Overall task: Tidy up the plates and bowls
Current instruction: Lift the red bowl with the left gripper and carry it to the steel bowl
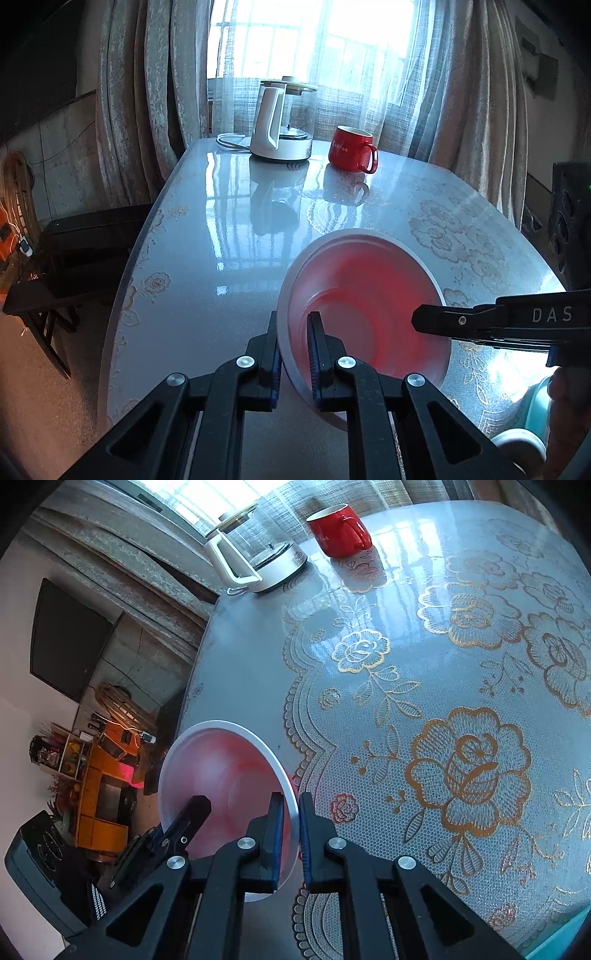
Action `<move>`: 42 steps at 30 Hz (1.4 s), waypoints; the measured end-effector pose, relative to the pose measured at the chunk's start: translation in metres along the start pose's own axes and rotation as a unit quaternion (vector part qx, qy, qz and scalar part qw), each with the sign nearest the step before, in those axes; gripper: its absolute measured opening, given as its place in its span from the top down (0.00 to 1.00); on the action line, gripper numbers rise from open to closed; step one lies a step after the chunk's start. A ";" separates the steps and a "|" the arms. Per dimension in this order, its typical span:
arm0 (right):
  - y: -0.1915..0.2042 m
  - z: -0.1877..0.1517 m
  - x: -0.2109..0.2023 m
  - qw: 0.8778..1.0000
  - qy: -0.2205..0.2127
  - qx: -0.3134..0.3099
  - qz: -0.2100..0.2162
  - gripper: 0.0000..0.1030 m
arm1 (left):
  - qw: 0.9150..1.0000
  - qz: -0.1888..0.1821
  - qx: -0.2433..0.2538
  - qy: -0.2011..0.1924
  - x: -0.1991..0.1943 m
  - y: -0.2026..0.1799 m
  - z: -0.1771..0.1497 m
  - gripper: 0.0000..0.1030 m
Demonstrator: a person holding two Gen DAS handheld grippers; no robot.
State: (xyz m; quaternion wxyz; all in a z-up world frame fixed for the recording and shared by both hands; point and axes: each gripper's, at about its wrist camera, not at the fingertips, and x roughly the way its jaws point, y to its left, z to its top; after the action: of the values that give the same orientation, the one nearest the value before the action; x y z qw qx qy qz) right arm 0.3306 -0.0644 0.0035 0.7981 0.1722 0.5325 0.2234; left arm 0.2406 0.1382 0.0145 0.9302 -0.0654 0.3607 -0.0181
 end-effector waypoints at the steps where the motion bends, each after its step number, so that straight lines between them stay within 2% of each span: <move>1: 0.000 0.000 -0.001 1.000 -0.001 0.003 0.002 0.92 | 1.000 -0.001 -0.001 -0.001 -0.001 0.000 0.000 0.88; 19: 0.007 -0.023 -0.036 0.999 -0.034 0.002 0.019 0.92 | 0.999 -0.006 0.008 -0.049 -0.031 -0.009 0.000 0.89; 24: 0.007 -0.029 -0.051 0.999 -0.049 0.001 0.024 0.92 | 0.996 -0.012 0.026 -0.083 -0.055 -0.024 0.001 0.89; 30: 0.006 -0.039 -0.078 0.997 -0.075 0.002 0.033 0.92 | 0.993 -0.016 0.044 -0.106 -0.081 -0.042 -0.002 0.89; 35: 0.002 -0.052 -0.100 0.995 -0.096 -0.002 0.040 0.91 | 0.993 -0.025 0.043 -0.103 -0.097 -0.052 -0.008 0.88; 42: -0.005 -0.070 -0.116 0.993 -0.104 0.004 0.056 0.91 | 0.992 -0.015 0.065 -0.103 -0.121 -0.068 -0.027 0.88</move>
State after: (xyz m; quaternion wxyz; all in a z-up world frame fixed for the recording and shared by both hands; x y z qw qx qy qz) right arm 0.2274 -0.1283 0.0646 0.8347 0.2275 0.4366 0.2468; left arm 0.1337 0.0777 0.0851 0.9645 -0.0118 0.2595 -0.0486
